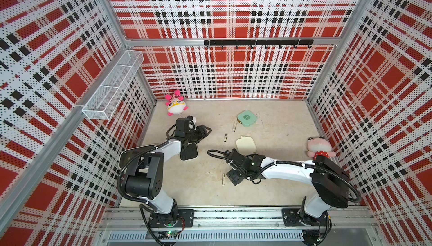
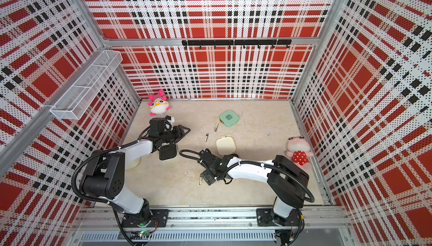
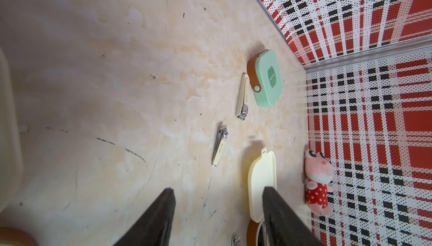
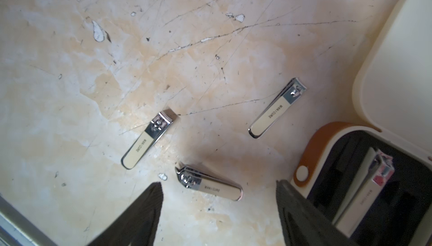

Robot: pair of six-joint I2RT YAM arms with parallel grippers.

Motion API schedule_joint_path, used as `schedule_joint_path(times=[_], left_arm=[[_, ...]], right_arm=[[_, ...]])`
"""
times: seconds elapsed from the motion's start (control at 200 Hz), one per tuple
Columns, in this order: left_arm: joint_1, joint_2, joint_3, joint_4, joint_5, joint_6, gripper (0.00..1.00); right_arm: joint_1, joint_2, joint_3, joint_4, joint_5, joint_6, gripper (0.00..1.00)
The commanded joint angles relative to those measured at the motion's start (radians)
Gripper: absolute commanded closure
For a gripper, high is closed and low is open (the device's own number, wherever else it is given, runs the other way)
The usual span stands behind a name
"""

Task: Organize nail clipper sets
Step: Pick up the nail clipper from the center of the board.

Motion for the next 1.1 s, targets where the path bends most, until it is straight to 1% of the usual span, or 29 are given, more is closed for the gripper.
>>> schedule_joint_path(times=[0.0, 0.15, 0.411, 0.832, 0.972, 1.097], left_arm=[[-0.002, -0.032, 0.001, 0.005, 0.012, 0.016, 0.35], [-0.003, -0.029, -0.006, 0.016, 0.017, 0.007, 0.35], [-0.013, -0.015, -0.003, 0.024, 0.016, 0.002, 0.35], [-0.025, 0.0, -0.004, 0.037, 0.02, -0.004, 0.35], [-0.027, 0.004, -0.003, 0.038, 0.02, -0.004, 0.35], [-0.026, 0.003, -0.003, 0.039, 0.02, -0.004, 0.35]], right_arm=[[0.015, 0.007, -0.019, -0.021, -0.014, -0.031, 0.19], [0.017, 0.001, -0.034, -0.029, -0.034, -0.041, 0.19], [0.019, 0.017, -0.051, -0.033, -0.033, -0.039, 0.27], [0.017, 0.098, 0.006, -0.036, 0.042, -0.048, 0.3], [0.005, 0.122, 0.025, -0.027, 0.037, -0.048, 0.34], [-0.012, 0.132, 0.034, -0.01, 0.005, -0.053, 0.4]])
